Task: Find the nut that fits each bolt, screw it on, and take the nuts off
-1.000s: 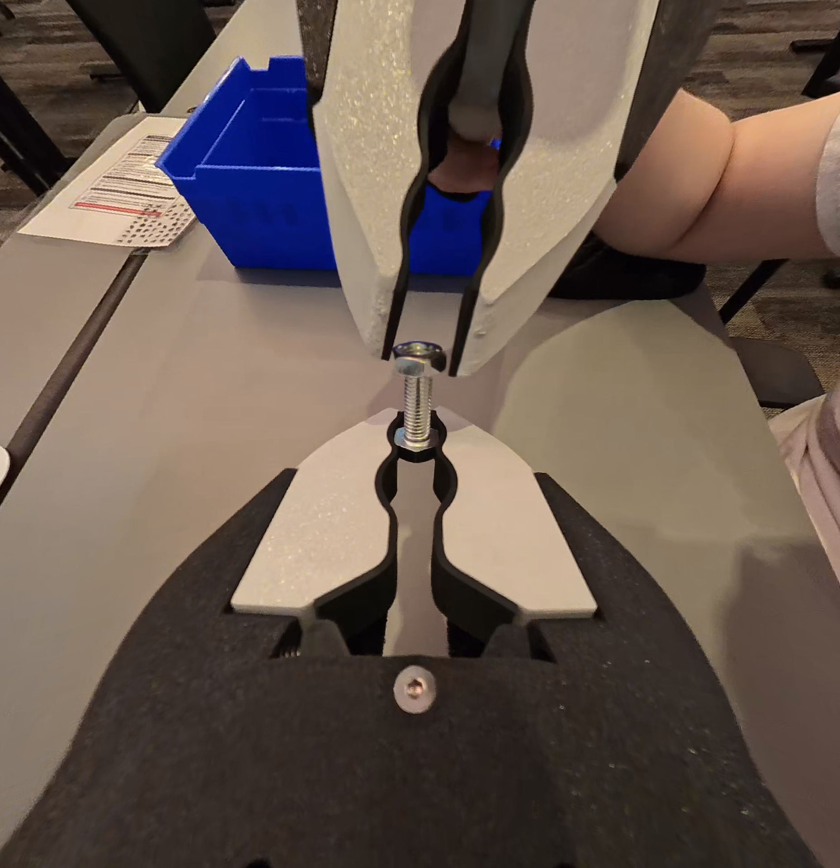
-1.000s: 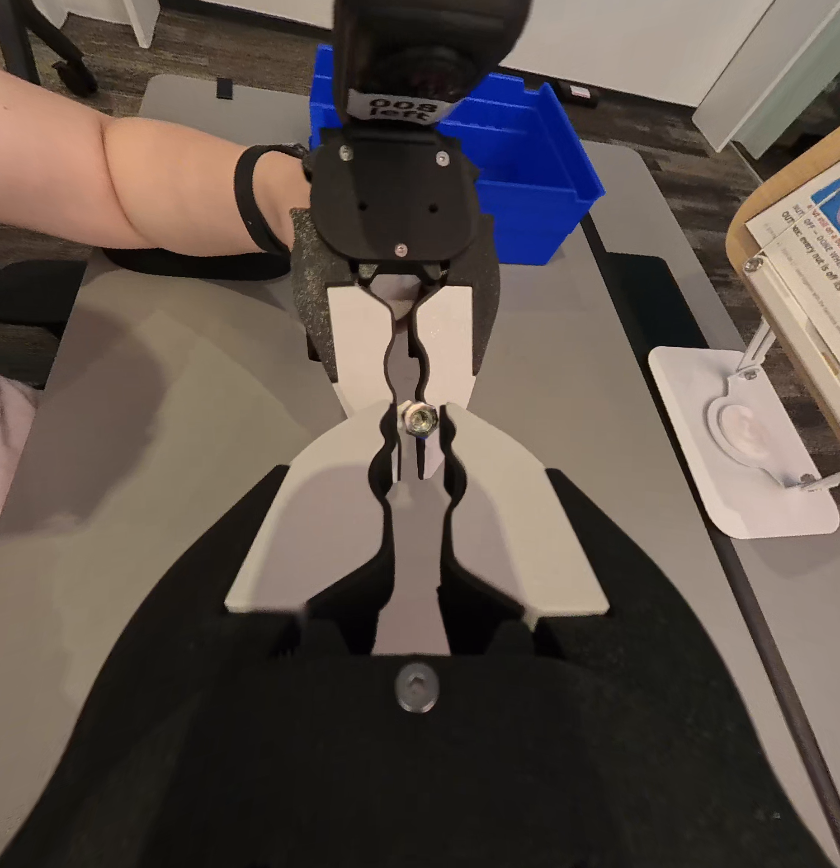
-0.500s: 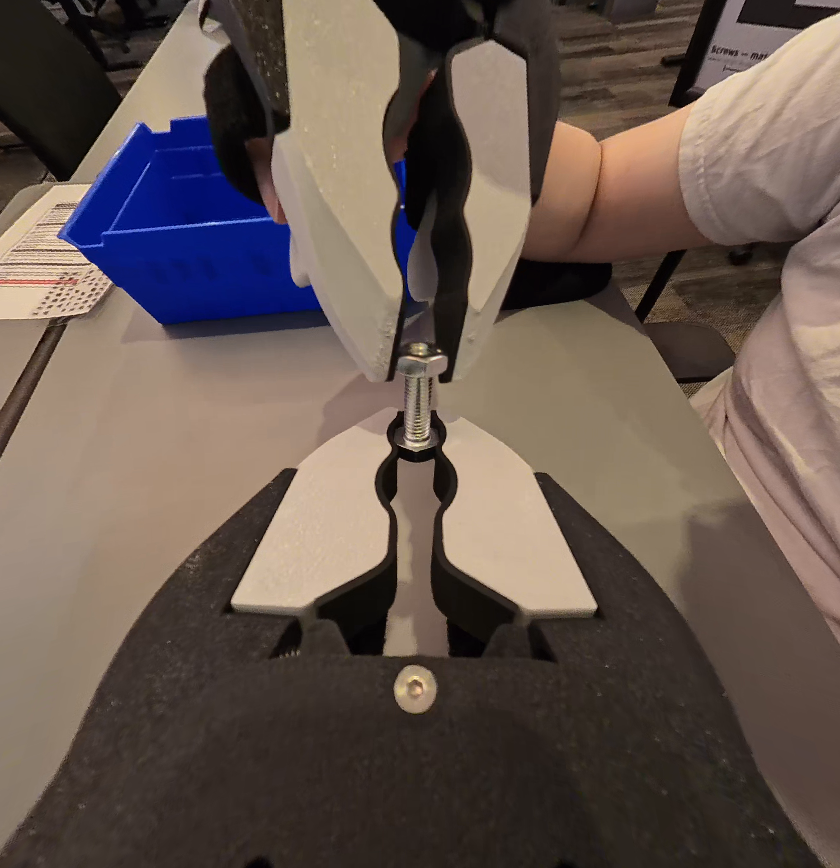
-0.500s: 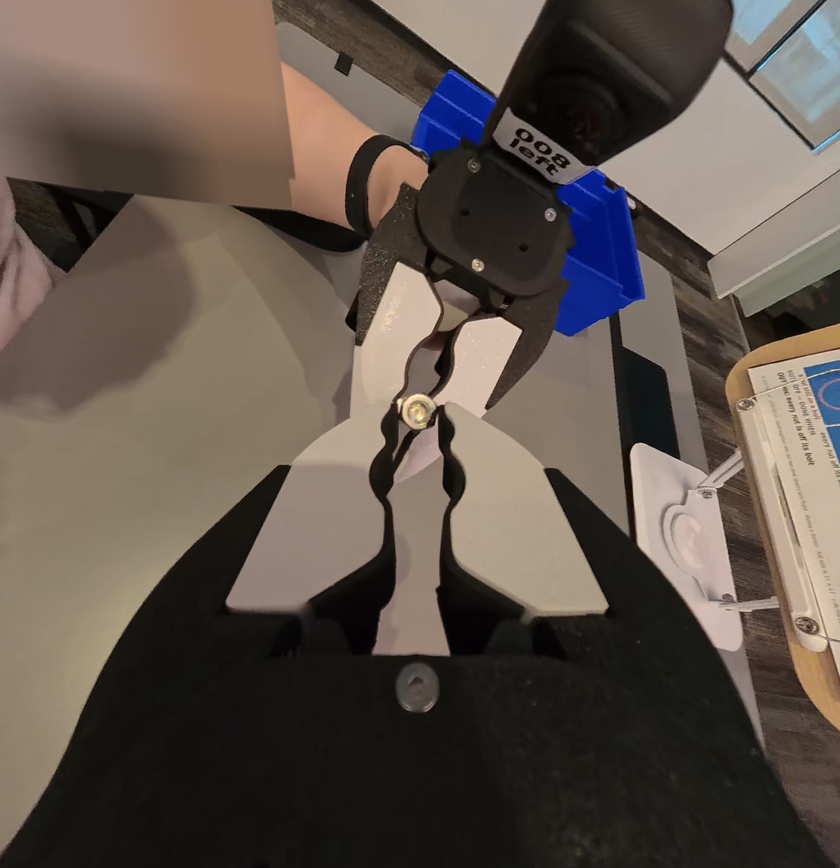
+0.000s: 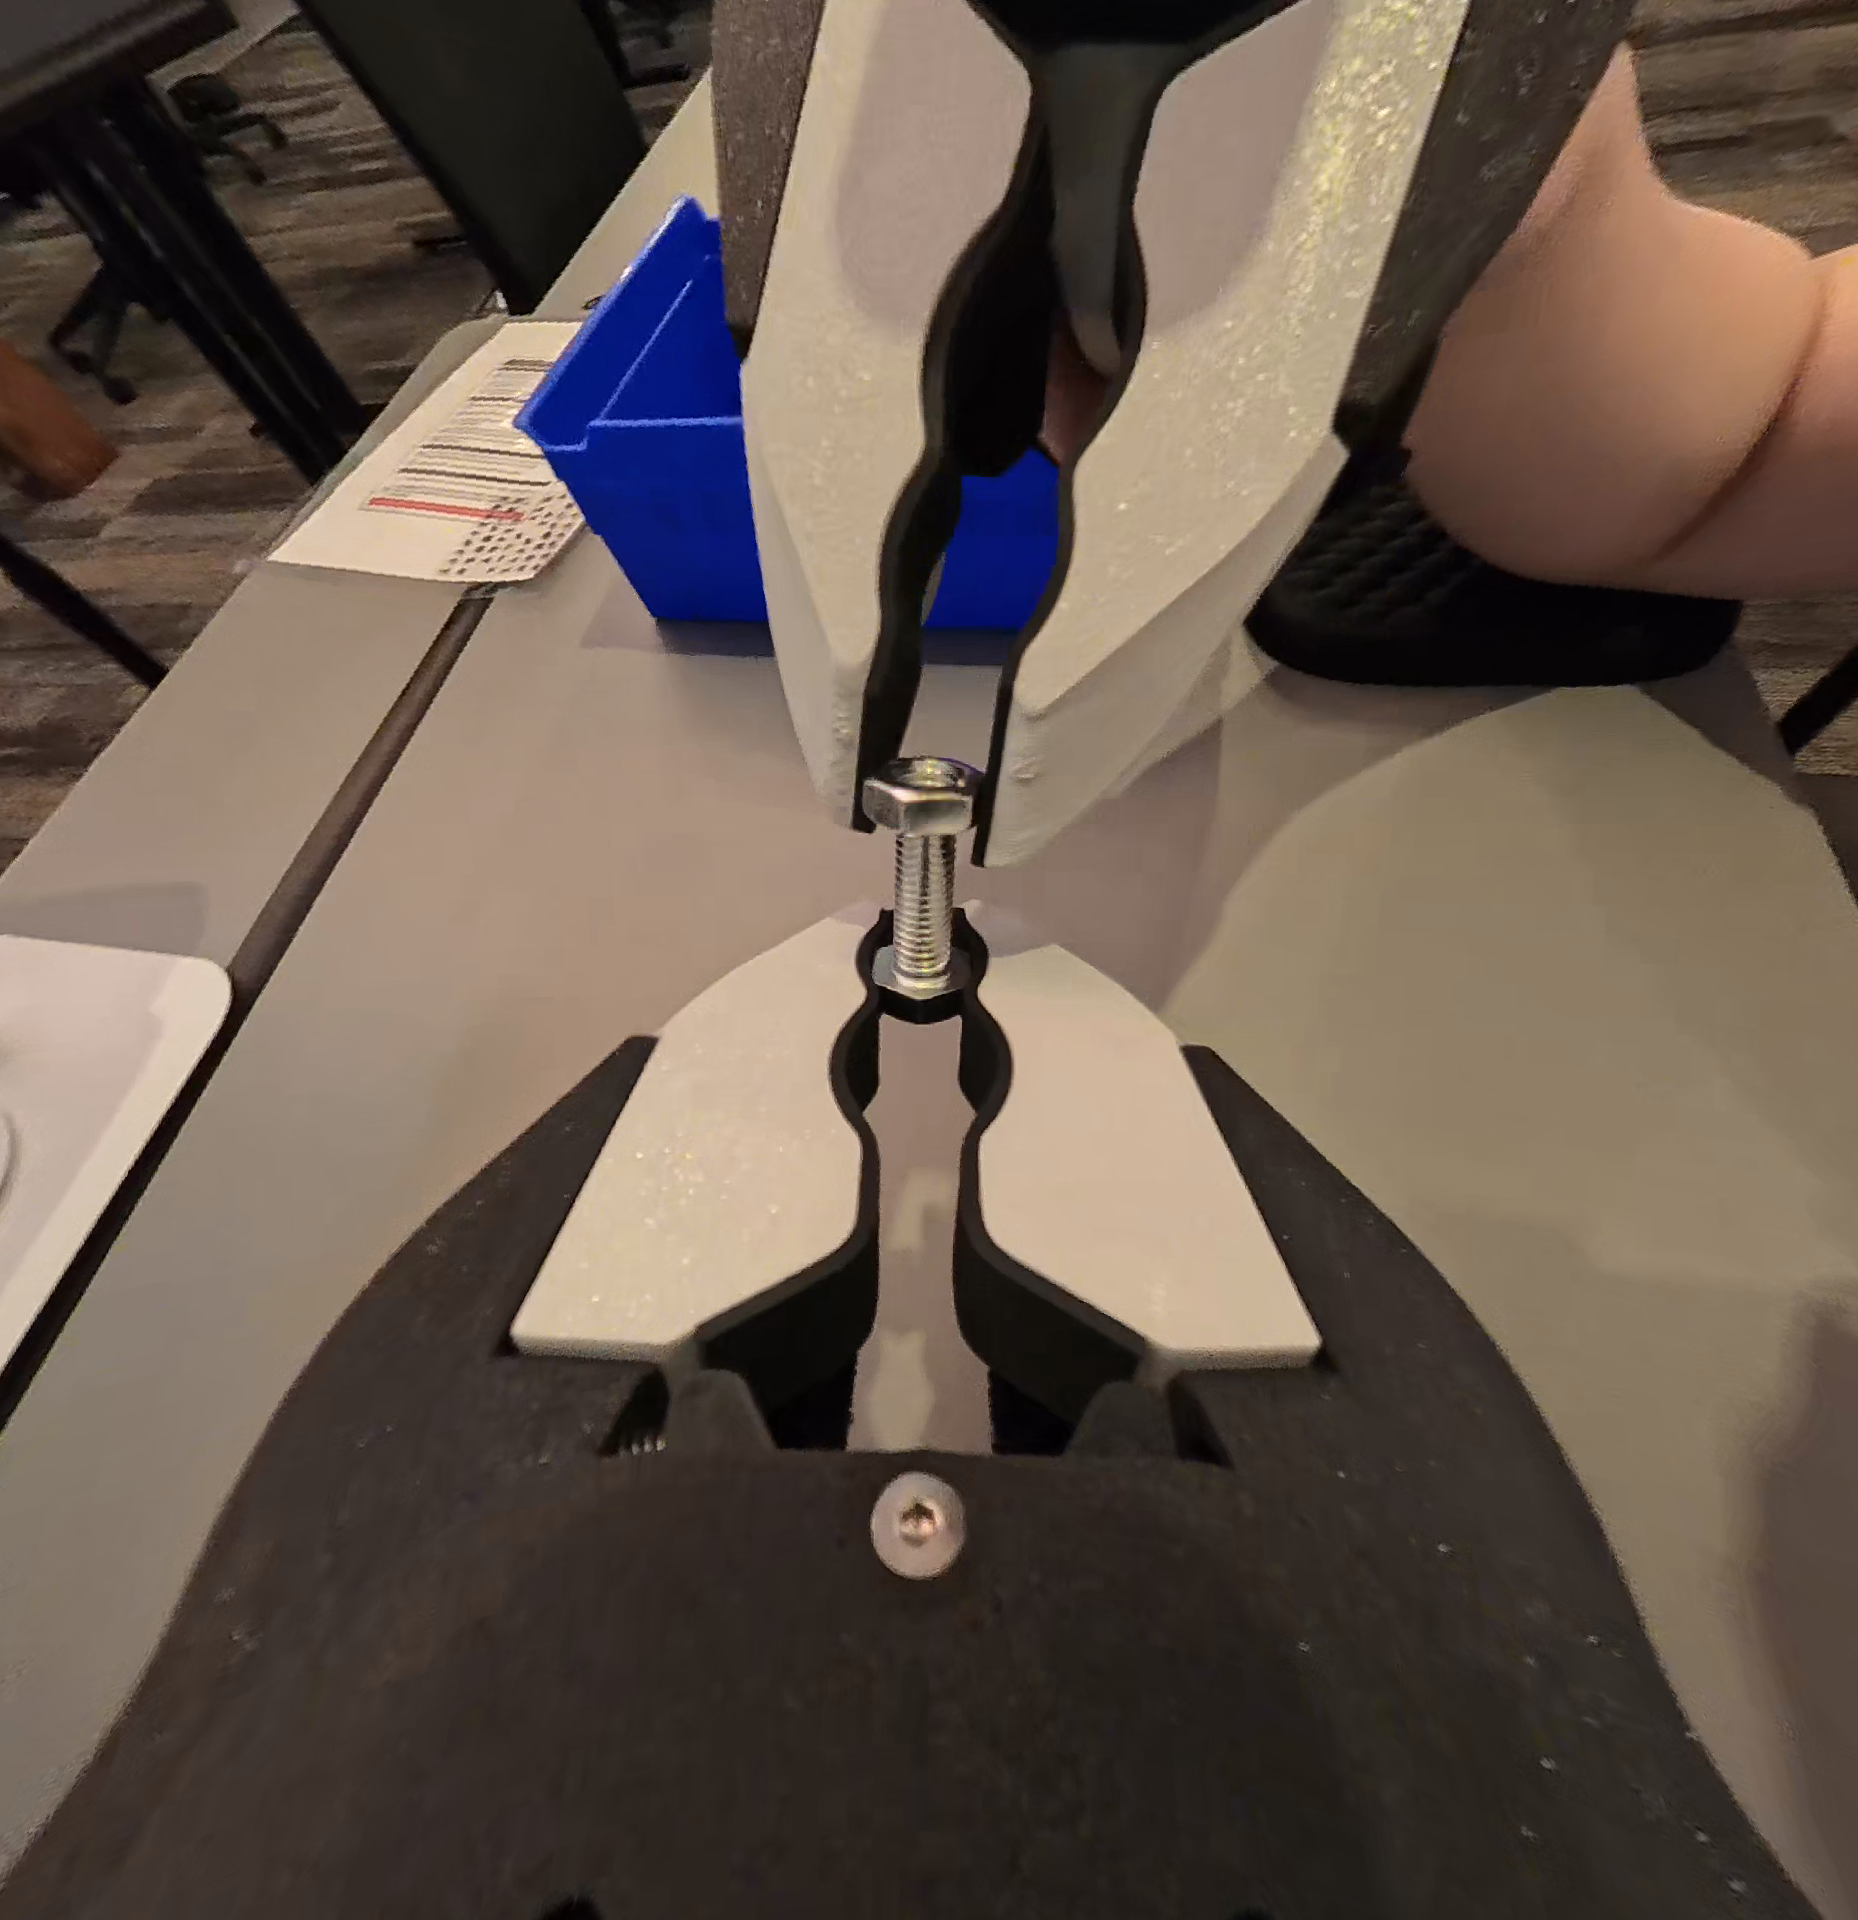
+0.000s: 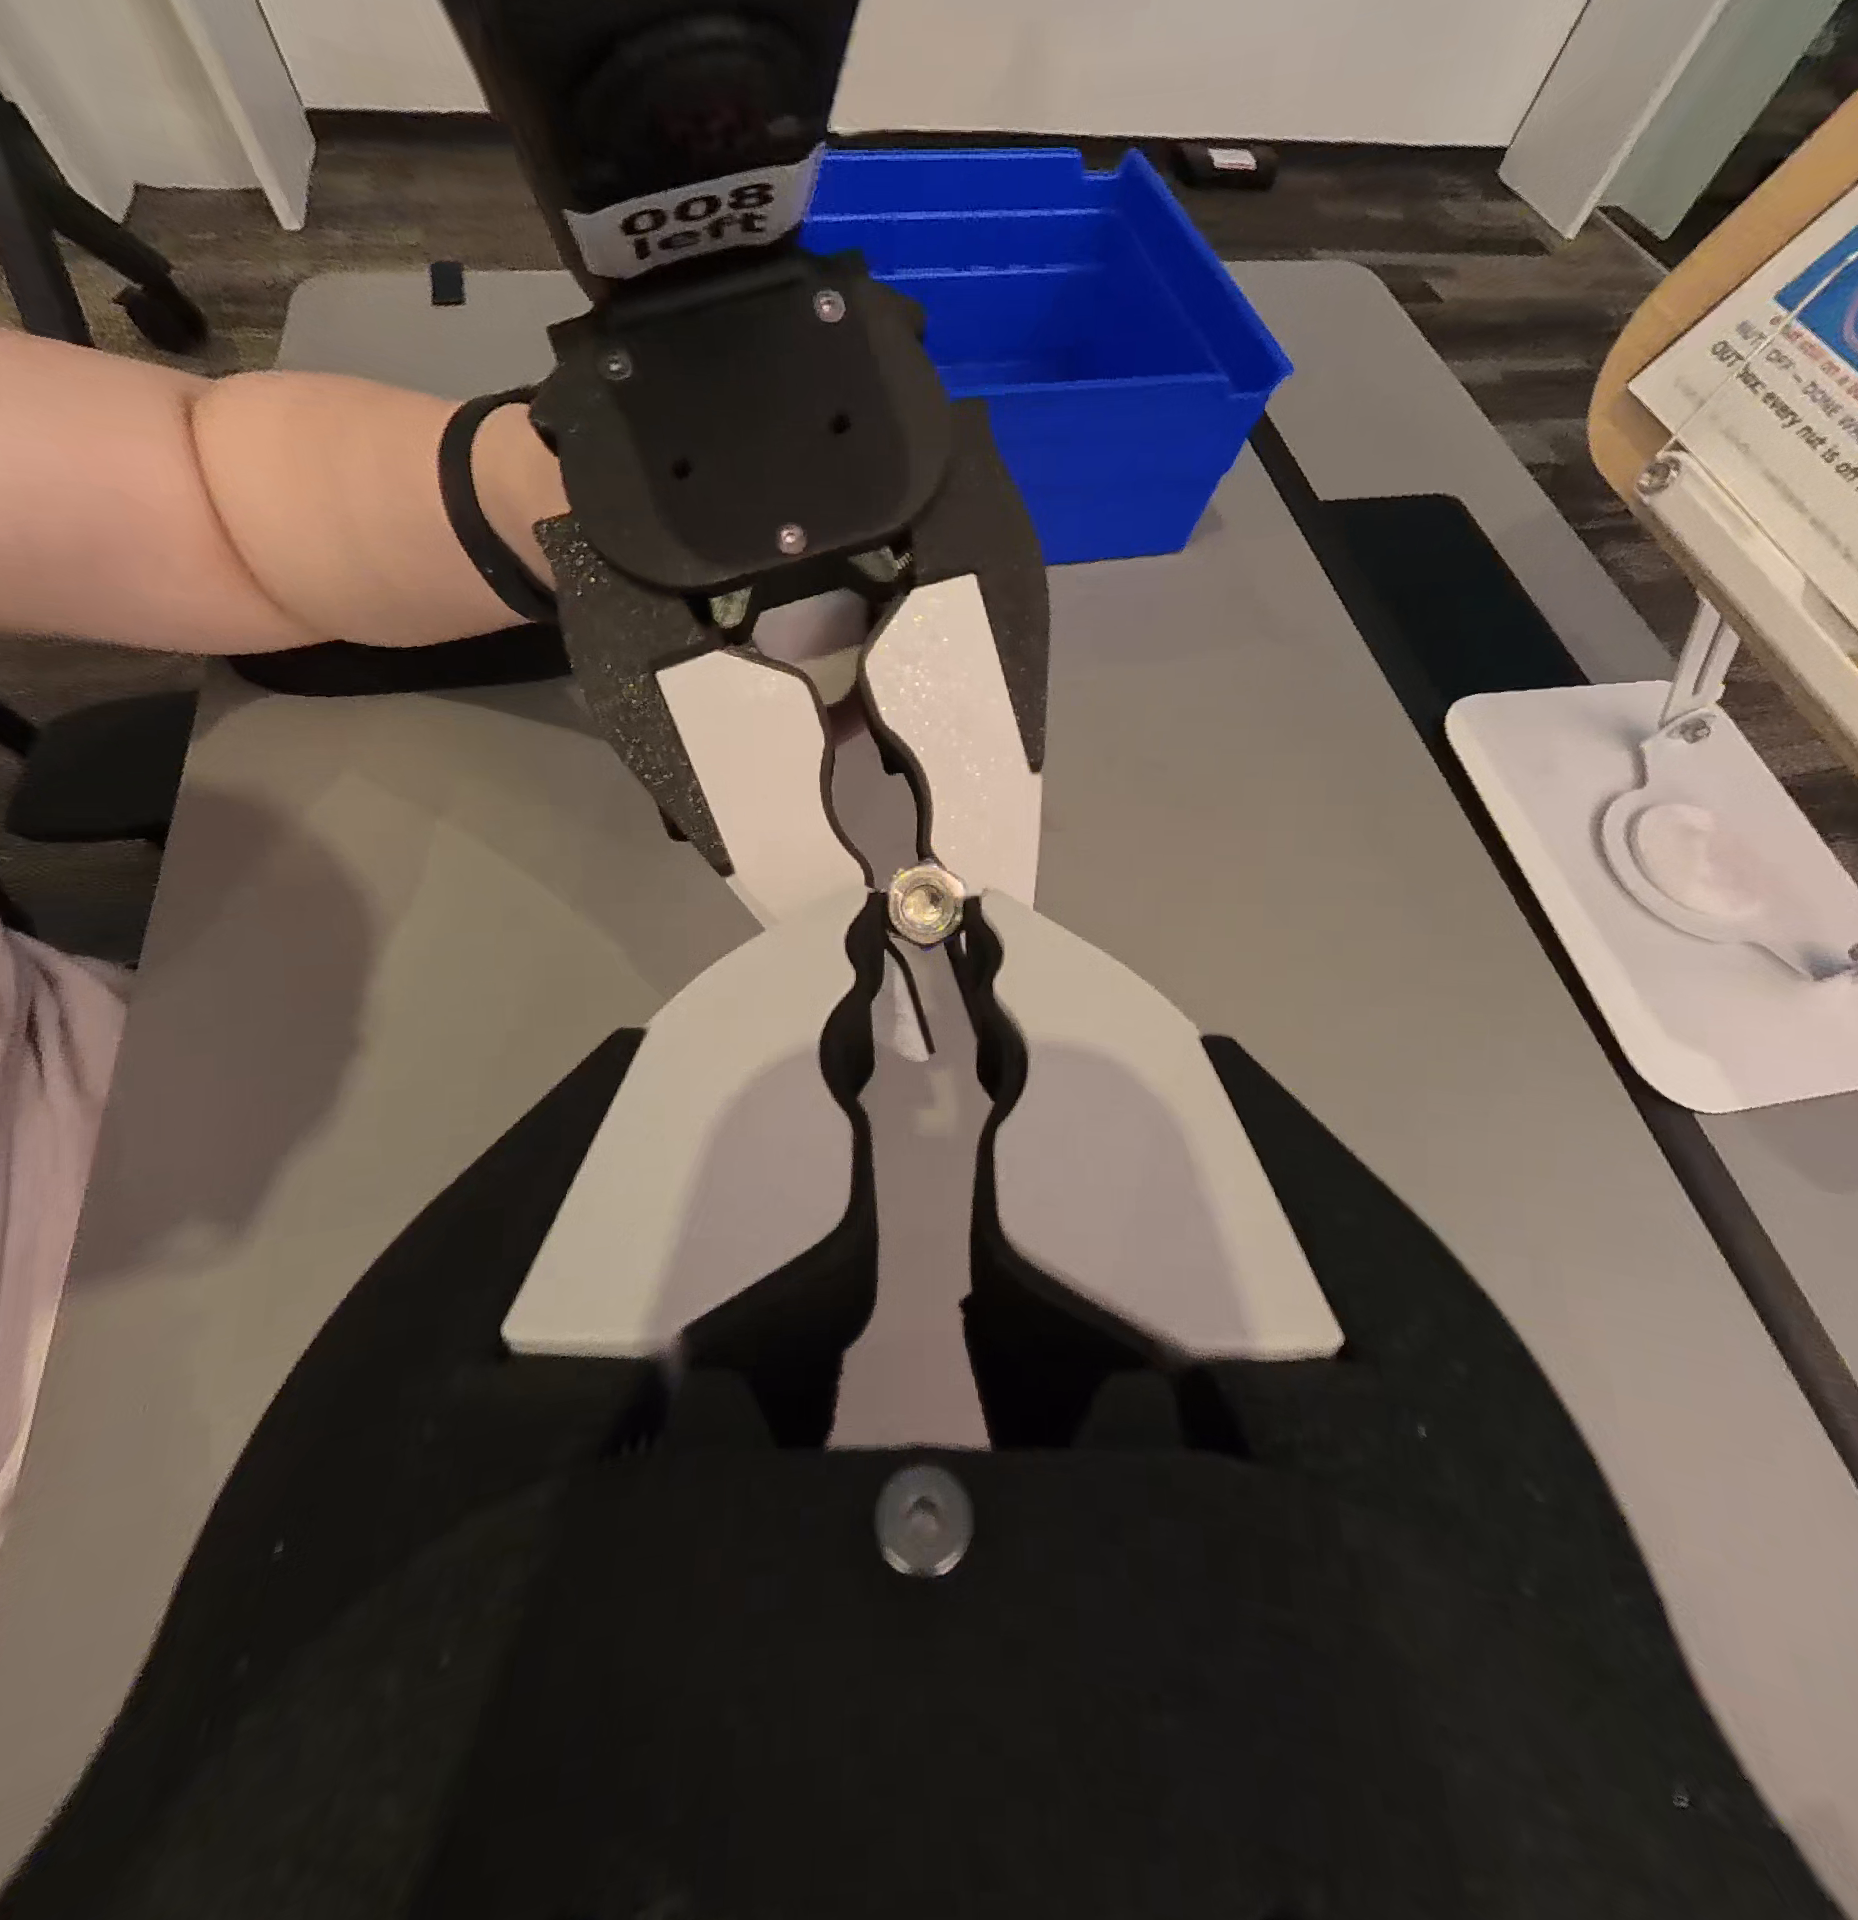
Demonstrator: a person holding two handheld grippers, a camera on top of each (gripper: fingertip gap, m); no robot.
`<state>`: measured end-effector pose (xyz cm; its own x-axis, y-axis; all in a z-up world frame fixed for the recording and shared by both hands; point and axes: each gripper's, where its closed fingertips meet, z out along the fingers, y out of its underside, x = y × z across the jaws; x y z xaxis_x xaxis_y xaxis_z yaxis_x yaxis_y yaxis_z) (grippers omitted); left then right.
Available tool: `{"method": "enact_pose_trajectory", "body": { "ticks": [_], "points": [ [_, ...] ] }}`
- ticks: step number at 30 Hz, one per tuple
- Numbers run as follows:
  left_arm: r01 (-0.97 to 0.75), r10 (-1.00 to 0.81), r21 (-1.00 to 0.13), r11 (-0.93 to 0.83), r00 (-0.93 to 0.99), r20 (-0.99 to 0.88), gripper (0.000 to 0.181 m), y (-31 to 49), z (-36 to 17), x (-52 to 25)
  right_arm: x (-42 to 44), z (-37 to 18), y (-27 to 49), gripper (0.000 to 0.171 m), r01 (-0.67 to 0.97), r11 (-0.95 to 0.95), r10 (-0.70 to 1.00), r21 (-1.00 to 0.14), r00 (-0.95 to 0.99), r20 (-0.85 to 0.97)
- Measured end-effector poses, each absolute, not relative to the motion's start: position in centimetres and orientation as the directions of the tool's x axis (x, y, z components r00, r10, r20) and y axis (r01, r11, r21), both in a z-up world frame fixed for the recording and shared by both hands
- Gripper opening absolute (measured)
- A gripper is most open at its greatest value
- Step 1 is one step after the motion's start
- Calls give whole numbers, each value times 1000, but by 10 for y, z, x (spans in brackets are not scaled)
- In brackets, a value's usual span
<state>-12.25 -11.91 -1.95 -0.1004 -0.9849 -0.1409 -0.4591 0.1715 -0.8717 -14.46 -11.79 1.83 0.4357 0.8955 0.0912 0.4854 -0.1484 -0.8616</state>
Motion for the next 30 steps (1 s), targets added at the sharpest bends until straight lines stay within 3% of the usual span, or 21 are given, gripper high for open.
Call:
{"method": "enact_pose_trajectory", "body": {
  "ticks": [3,6,10,16,23,30],
  "points": [
    [-454,-982,-871,188,-118,-151,9,-122,-20,-121,-146,16,-122,20,516,-99,914,-851,386,127],
    [-420,-974,-888,189,-194,-115,9,-136,-16,-122,-147,24,-130,29,543,70,924,-837,282,260],
    [-357,-941,-918,175,-335,-49,9,-163,-7,-124,-150,33,-154,28,498,255,926,-829,121,357],
    [-331,-906,-925,186,-422,-31,9,-182,-5,-126,-155,35,-171,21,460,349,914,-816,24,404],
    [-353,-918,-915,196,-394,-45,9,-176,-9,-124,-151,33,-165,15,483,301,928,-823,53,370],
    [-398,-977,-899,180,-175,-119,9,-136,-10,-120,-146,32,-133,15,489,10,932,-872,312,186]
  ]
}}
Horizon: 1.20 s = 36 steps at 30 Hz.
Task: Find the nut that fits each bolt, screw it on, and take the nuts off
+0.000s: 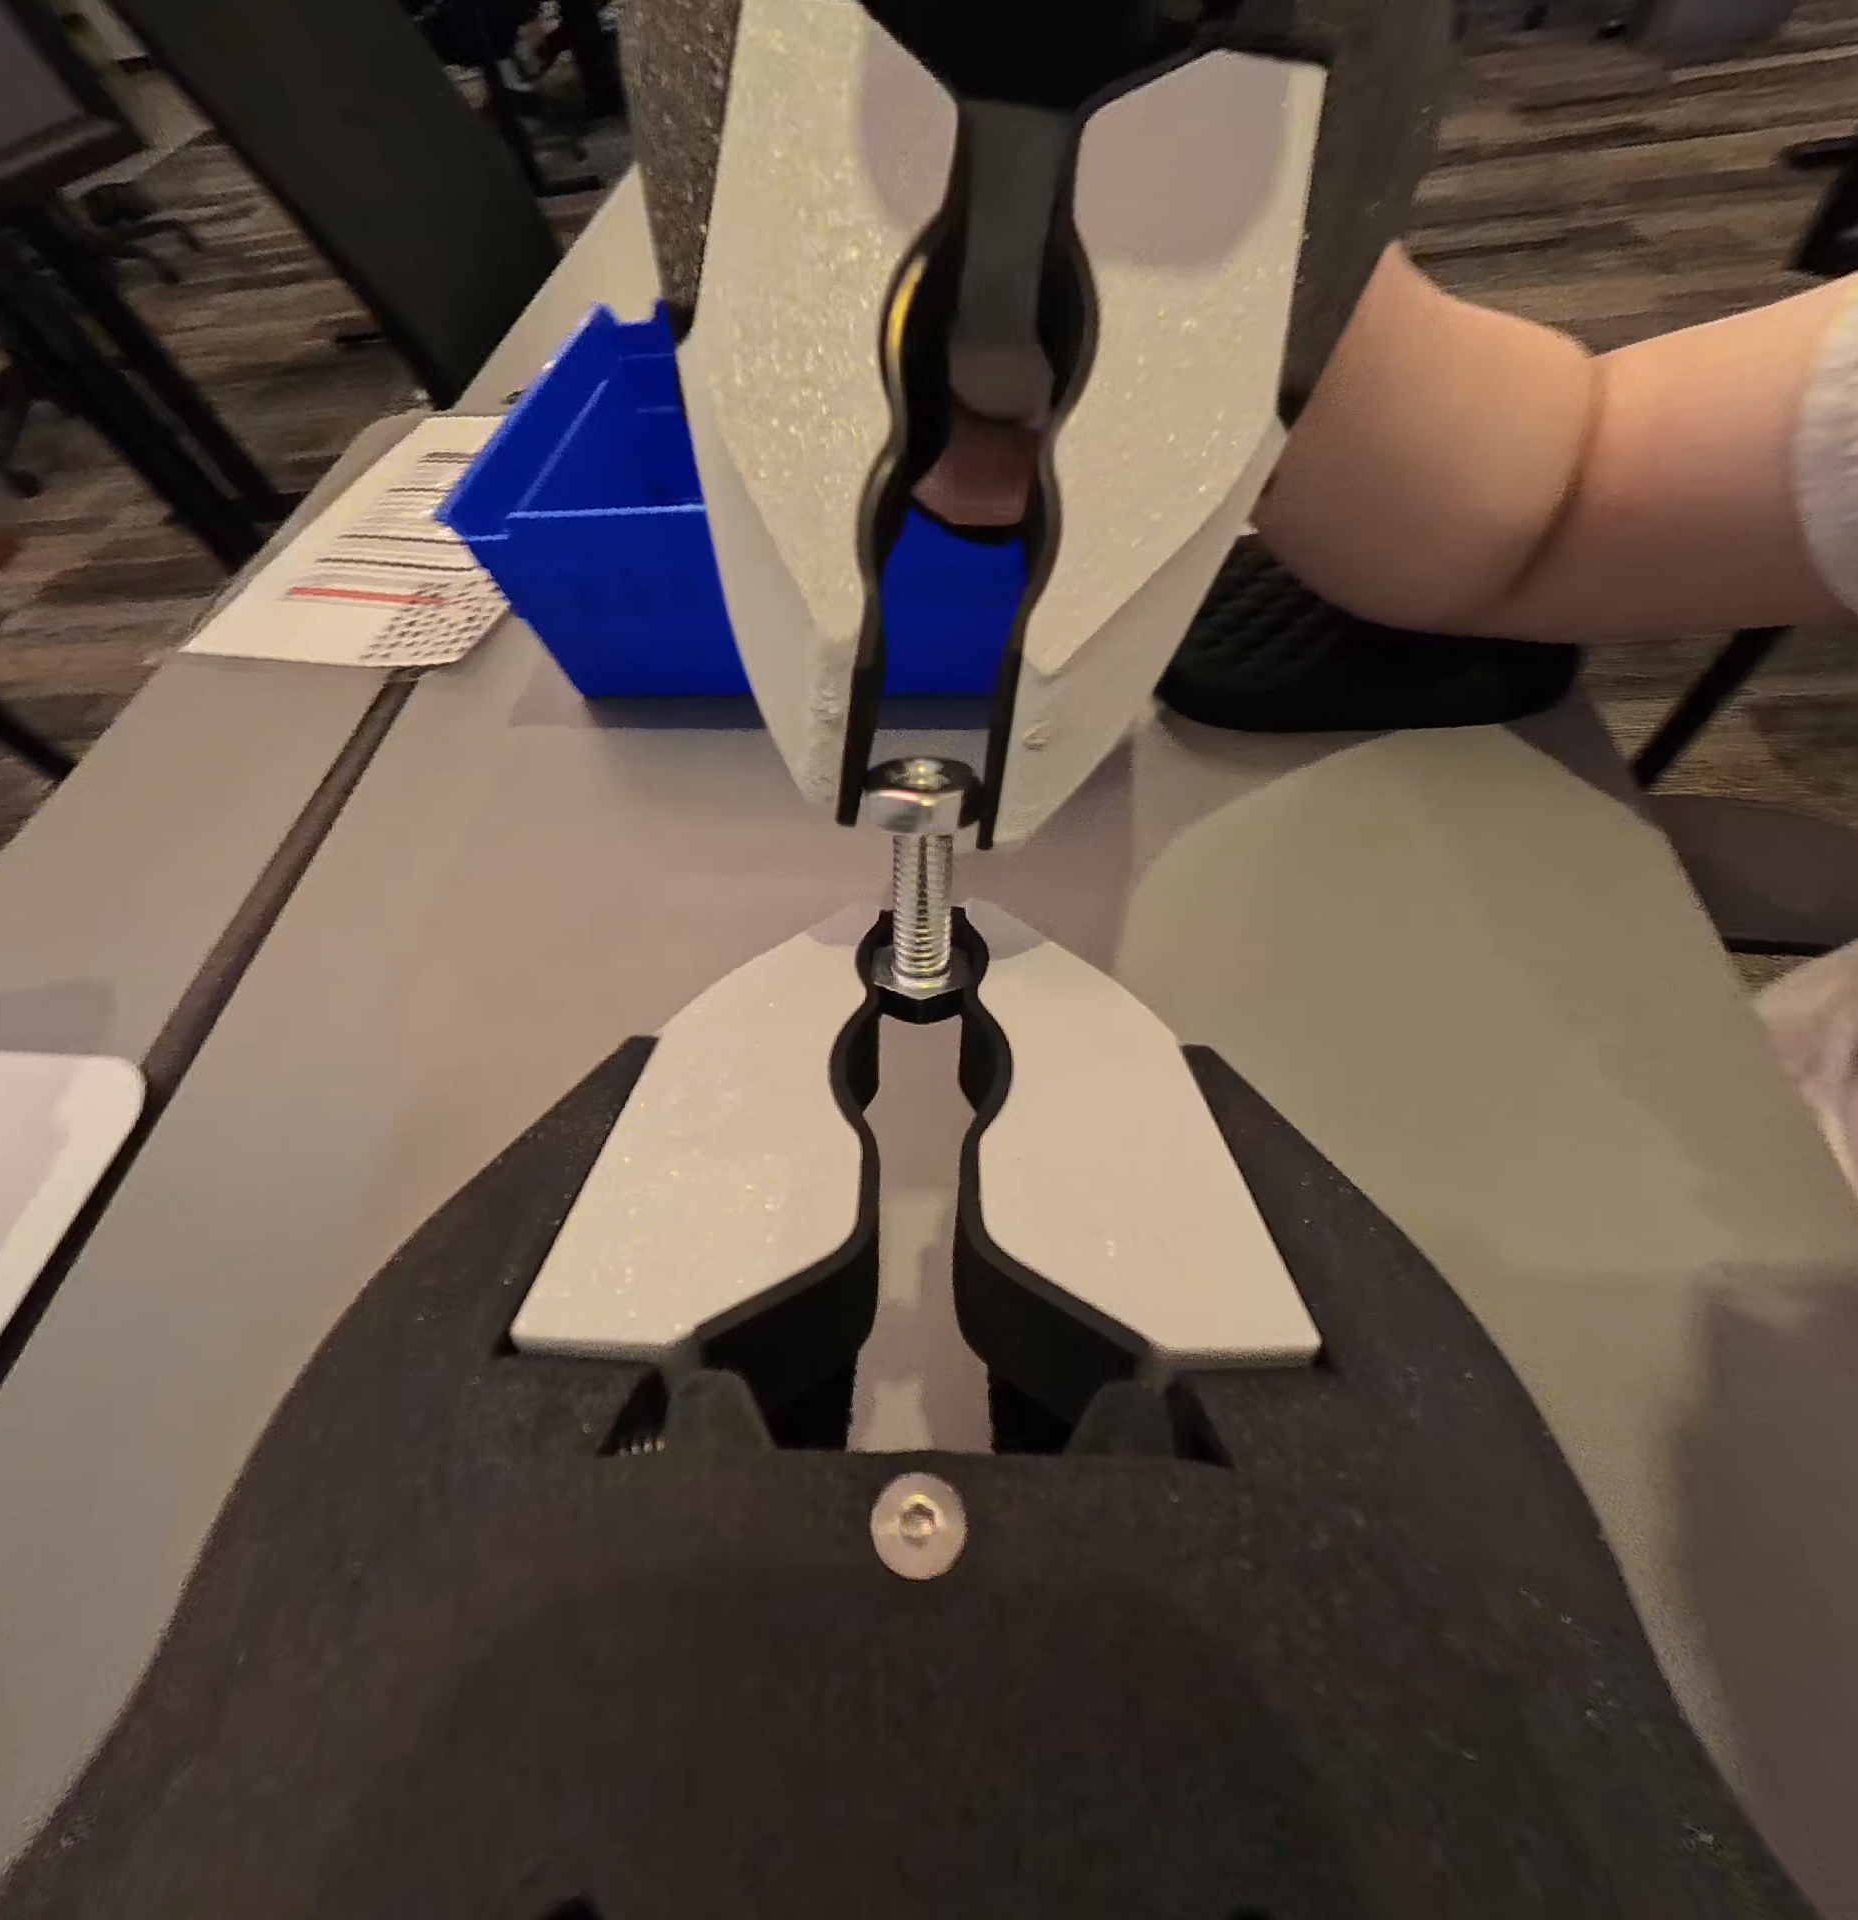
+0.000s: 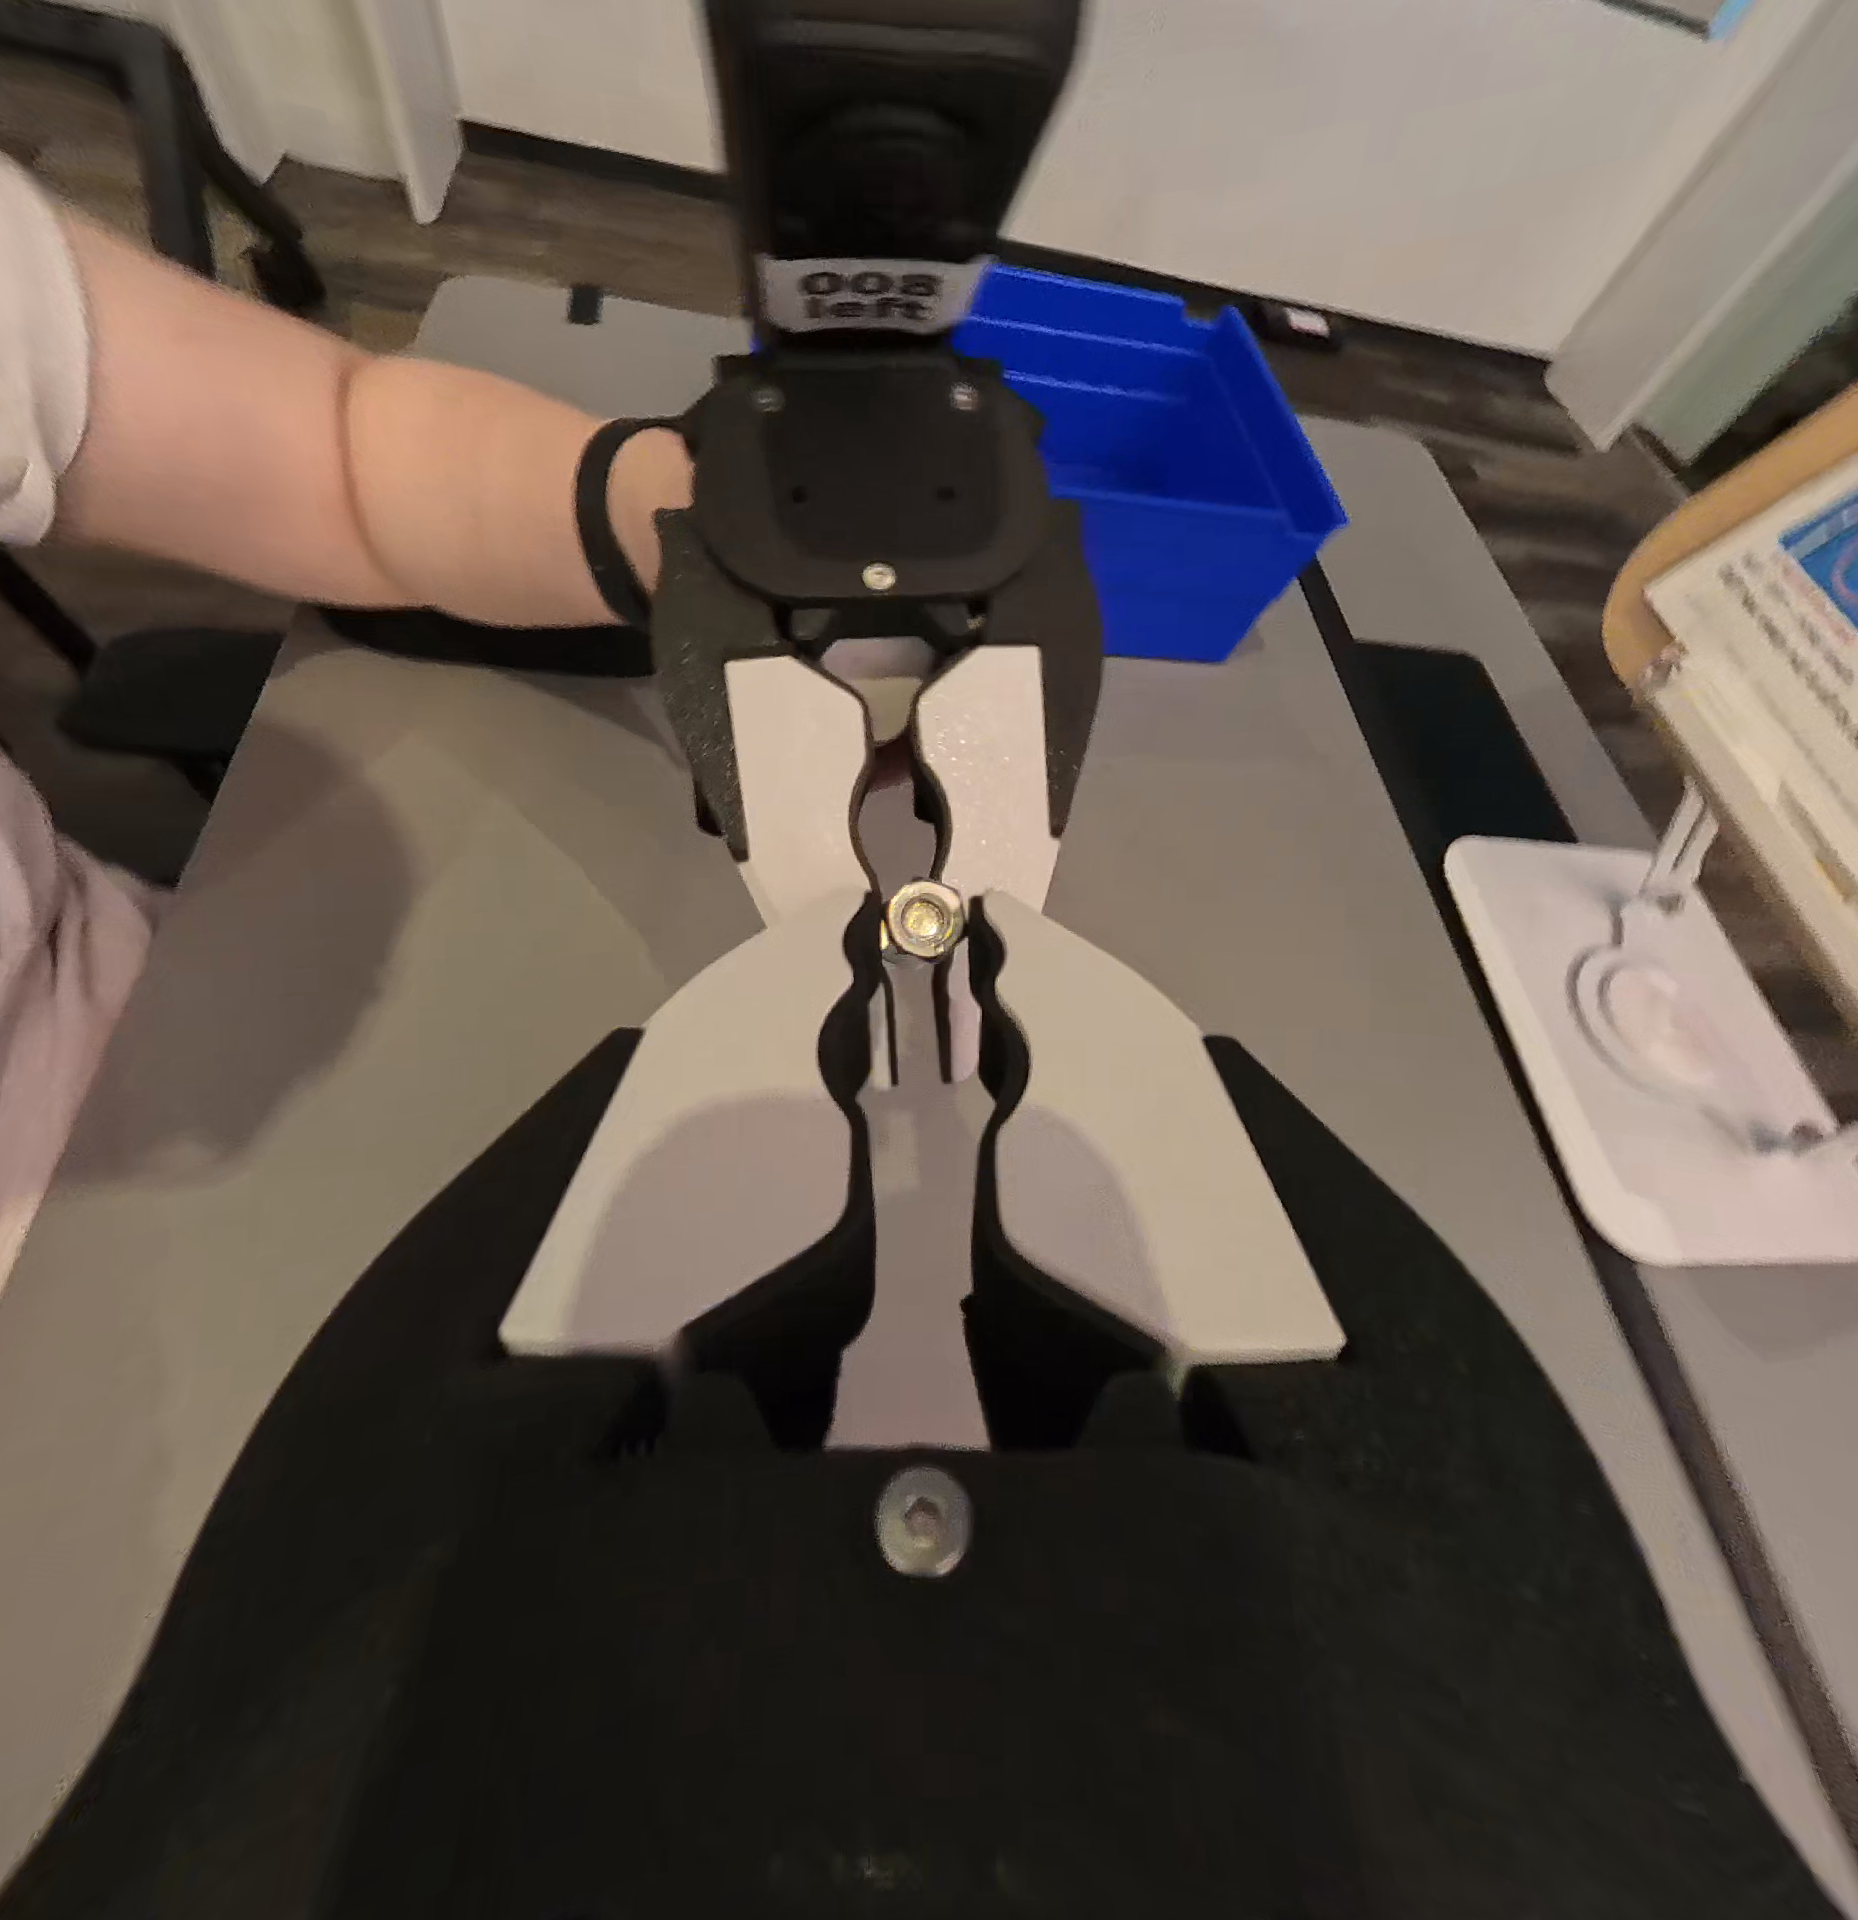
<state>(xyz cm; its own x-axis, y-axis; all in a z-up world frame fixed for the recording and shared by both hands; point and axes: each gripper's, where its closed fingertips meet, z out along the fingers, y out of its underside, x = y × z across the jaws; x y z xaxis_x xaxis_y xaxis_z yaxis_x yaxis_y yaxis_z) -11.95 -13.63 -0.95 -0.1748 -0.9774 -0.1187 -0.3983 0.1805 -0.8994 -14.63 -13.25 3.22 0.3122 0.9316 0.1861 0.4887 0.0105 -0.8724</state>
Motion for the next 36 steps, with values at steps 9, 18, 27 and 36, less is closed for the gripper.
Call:
{"method": "enact_pose_trajectory", "body": {
  "ticks": [9,18,27,36],
  "points": [
    [-473,-975,-858,202,-17,-220,9,-112,-19,-117,-144,21,-116,20,458,-116,908,-881,408,92],
    [-493,-972,-841,222,-46,-230,9,-117,-24,-116,-136,24,-125,29,517,184,911,-836,231,343],
    [-505,-968,-829,240,-60,-243,9,-120,-27,-116,-133,14,-127,14,554,210,912,-806,185,366],
    [-524,-961,-821,229,9,-275,9,-106,-27,-118,-133,13,-116,14,524,11,928,-851,312,204]
  ]
}}
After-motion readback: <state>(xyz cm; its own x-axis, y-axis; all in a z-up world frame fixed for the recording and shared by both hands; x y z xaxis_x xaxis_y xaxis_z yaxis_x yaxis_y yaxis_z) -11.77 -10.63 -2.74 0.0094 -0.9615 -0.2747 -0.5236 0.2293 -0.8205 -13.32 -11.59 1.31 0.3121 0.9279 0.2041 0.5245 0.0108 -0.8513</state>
